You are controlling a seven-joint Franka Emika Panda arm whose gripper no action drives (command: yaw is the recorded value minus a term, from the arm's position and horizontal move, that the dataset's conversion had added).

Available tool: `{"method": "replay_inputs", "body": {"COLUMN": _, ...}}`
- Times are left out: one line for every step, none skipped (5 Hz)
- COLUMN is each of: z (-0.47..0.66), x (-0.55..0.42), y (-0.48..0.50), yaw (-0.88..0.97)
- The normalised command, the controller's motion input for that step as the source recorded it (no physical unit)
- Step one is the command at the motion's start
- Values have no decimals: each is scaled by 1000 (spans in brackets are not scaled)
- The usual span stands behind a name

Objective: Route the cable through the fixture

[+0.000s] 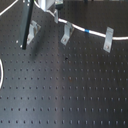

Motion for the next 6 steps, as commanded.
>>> {"method": "replay_inputs", "body": {"z": -105, "x": 318, "y": 136, "yaw": 126}}
{"method": "replay_inputs", "body": {"z": -415, "x": 27, "y": -76, "yaw": 323}}
{"method": "replay_inputs", "body": {"z": -481, "x": -94, "y": -221, "yaw": 234}}
{"method": "replay_inputs", "body": {"z": -306, "x": 117, "y": -249, "yaw": 200}}
{"method": "replay_inputs", "body": {"z": -167, "x": 304, "y": -318, "yaw": 334}}
{"method": "replay_inputs", "body": {"z": -10, "x": 298, "y": -304, "yaw": 383}}
